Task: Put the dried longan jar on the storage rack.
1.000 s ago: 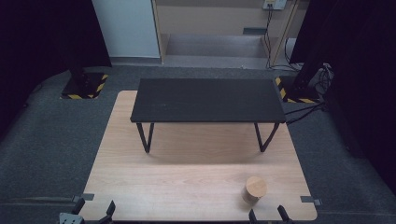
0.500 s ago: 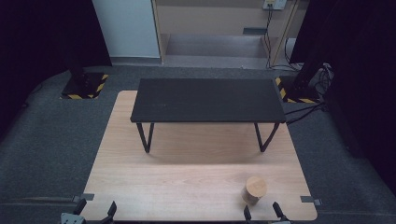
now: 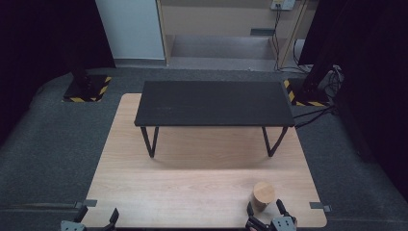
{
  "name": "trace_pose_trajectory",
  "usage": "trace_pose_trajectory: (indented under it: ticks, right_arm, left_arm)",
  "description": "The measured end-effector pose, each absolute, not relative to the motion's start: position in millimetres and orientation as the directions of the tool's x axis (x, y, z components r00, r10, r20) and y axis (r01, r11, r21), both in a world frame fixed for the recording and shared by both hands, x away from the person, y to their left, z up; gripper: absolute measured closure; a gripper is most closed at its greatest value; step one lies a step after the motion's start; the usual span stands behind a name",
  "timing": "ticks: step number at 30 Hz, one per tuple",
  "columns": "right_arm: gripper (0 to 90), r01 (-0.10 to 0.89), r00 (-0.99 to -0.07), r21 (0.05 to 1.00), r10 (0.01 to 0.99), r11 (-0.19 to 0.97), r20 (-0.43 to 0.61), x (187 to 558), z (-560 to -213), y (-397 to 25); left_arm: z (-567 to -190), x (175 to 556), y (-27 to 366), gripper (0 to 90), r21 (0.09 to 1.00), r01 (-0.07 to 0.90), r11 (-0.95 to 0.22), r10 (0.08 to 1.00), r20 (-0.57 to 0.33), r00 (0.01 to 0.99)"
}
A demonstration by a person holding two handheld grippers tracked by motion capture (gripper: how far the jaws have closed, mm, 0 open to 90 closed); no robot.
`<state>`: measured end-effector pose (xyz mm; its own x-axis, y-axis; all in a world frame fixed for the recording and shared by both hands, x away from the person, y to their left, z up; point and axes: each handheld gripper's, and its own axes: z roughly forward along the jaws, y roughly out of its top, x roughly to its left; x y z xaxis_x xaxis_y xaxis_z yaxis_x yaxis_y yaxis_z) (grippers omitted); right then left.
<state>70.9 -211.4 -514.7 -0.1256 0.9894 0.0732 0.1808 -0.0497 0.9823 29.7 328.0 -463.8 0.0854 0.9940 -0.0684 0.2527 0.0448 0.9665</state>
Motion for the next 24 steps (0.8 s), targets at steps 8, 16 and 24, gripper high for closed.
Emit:
trace_pose_trajectory:
  ticks: [8, 16, 24]
  right_arm:
    - [1.1, 0.194, -0.11, 0.98, 0.991, -0.052, 0.074, 79.4, -515.7, -208.6]
    - [1.3, 0.206, -0.1, 0.977, 0.993, -0.047, 0.069, 88.0, -514.5, -205.5]
    - [8.7, 0.232, -0.084, 0.972, 0.995, -0.032, 0.053, 94.9, -513.9, -202.0]
  left_arm:
    - [-464.9, 30.0, 328.6, 0.2, 0.966, 0.255, 0.048, 0.993, -0.074, 0.092]
    - [-465.4, 29.7, 330.3, 0.2, 0.966, 0.253, 0.054, 0.993, -0.079, 0.09]
    - [-466.3, 30.5, 331.5, 0.3, 0.965, 0.255, 0.058, 0.993, -0.083, 0.088]
